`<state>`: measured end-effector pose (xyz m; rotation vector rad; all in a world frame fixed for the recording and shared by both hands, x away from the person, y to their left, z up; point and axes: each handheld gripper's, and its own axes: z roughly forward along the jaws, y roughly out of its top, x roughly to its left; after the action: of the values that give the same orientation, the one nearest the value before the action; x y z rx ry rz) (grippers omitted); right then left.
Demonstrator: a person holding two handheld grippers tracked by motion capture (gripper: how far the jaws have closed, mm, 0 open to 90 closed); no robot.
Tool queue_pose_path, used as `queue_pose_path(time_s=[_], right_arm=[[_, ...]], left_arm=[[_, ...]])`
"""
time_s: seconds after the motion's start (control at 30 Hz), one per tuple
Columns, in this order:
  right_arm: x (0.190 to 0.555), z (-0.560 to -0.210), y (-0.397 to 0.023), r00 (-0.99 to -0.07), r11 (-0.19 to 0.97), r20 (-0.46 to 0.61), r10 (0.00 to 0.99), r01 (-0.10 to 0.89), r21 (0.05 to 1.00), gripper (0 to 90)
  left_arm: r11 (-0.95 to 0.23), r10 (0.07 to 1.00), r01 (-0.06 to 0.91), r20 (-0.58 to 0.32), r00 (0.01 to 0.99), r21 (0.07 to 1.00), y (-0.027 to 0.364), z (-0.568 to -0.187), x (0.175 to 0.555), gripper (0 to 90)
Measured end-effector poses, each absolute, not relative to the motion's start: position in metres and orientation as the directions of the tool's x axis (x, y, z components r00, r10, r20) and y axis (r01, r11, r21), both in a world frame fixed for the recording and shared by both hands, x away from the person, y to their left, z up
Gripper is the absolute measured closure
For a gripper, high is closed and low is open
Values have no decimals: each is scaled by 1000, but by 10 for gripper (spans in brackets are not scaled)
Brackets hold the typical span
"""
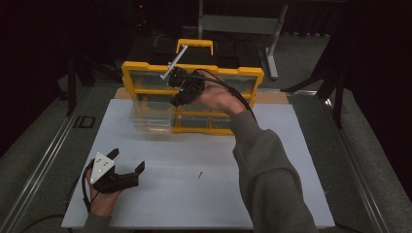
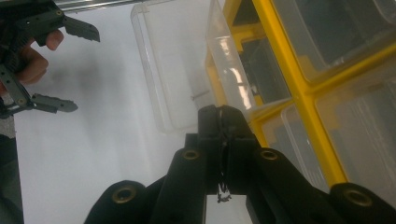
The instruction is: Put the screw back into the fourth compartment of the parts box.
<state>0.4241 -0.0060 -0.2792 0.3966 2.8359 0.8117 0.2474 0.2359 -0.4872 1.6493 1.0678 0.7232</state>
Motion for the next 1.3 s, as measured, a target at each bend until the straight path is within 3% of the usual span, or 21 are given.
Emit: queue_pose_path(time_s=[0.93, 0.97, 1.0, 1.03, 1.07, 1.1, 1.13, 1.3], right_arm=[[427, -286, 29, -945, 823, -104, 310, 212, 527, 870], [428, -287, 31, -934, 820, -122, 336, 226, 526, 658], [428, -287, 31, -934, 820, -122, 336, 226, 526, 658], [429, -286, 30, -932, 800, -100, 347, 239, 550, 531], [429, -286, 30, -932, 800, -100, 347, 239, 550, 531], [427, -287, 29, -922, 798, -125, 367, 242, 552, 427], [427, -287, 28, -919, 799, -125, 374, 251, 547, 378], [424, -290, 22, -905, 789, -144, 400, 261, 556, 261]], left_arm=[[-98, 902, 300, -43, 429, 949, 238, -486, 246, 3], [-95, 903, 301, -46, 428, 949, 238, -486, 247, 3], [-96, 902, 302, -46, 429, 949, 238, -487, 247, 3], [-99, 902, 304, -43, 429, 948, 238, -487, 247, 3], [-100, 902, 304, -42, 429, 947, 238, -487, 247, 3], [-96, 903, 298, -43, 428, 950, 238, -486, 246, 3], [-96, 903, 298, -43, 428, 950, 238, -486, 246, 3], [-101, 903, 302, -40, 428, 948, 237, -487, 246, 3]])
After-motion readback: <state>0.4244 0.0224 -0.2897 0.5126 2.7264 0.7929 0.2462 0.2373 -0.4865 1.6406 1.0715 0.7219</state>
